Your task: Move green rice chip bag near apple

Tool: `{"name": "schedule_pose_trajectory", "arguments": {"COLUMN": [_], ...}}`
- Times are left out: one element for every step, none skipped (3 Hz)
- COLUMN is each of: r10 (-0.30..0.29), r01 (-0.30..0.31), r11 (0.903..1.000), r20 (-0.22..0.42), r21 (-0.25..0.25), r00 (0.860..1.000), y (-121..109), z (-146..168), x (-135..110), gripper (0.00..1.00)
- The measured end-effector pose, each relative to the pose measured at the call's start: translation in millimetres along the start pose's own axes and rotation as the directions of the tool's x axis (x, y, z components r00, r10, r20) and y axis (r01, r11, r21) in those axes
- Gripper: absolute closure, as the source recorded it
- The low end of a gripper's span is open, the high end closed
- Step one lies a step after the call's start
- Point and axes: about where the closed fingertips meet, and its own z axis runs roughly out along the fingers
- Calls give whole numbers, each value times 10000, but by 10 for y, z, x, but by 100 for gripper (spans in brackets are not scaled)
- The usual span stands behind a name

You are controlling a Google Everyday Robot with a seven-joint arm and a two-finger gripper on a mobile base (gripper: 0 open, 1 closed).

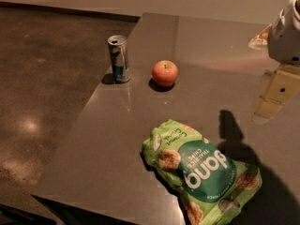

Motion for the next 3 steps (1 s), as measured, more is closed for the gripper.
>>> {"name": "schedule_pose_trajectory", "arguments": {"r10": [51, 278, 670], "r01": [-51, -281, -661], "r11": [10000, 9992, 9957], "r20": [-21, -108, 119], "r21": [-51, -274, -645], "r00": [10000, 9996, 9977], "y": [2, 5, 237], "z": [0, 6, 31], "x": [5, 26, 46], "gripper": [0, 0, 0]}}
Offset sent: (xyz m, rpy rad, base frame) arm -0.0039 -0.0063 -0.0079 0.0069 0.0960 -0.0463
